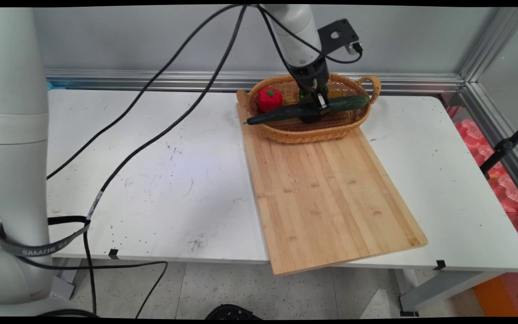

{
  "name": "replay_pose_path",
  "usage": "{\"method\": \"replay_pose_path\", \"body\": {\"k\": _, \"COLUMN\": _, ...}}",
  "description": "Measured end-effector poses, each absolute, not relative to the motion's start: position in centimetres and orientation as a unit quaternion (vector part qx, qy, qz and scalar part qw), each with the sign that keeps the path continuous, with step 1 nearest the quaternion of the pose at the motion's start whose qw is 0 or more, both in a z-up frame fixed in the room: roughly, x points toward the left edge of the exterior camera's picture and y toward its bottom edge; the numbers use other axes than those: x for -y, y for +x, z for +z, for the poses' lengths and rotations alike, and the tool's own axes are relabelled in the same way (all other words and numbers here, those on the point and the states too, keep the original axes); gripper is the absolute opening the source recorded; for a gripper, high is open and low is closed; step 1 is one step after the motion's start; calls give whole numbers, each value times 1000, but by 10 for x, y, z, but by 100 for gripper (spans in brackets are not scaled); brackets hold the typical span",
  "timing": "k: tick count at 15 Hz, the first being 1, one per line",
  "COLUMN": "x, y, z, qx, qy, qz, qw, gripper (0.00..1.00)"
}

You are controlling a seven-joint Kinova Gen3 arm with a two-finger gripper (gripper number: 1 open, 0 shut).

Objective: Place the picked object in the vegetable basket

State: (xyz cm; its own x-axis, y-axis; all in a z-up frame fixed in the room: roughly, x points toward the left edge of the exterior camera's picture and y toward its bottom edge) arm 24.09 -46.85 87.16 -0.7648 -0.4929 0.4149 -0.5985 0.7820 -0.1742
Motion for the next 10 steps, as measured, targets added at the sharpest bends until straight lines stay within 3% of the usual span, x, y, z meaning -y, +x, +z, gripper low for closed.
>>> {"method": "replay_pose_path", "body": {"k": 3, "x": 475, "y": 237, "z": 862, "qx": 928, "qy": 300, "qz": 145, "qw": 168, "gripper": 0}}
{"method": "replay_pose_path", "body": {"k": 4, "x": 477, "y": 236, "z": 859, "qx": 928, "qy": 301, "qz": 143, "qw": 165, "gripper": 100}}
{"method": "replay_pose_path", "body": {"k": 10, "x": 486, "y": 232, "z": 851, "qx": 928, "qy": 305, "qz": 142, "qw": 161, "gripper": 100}}
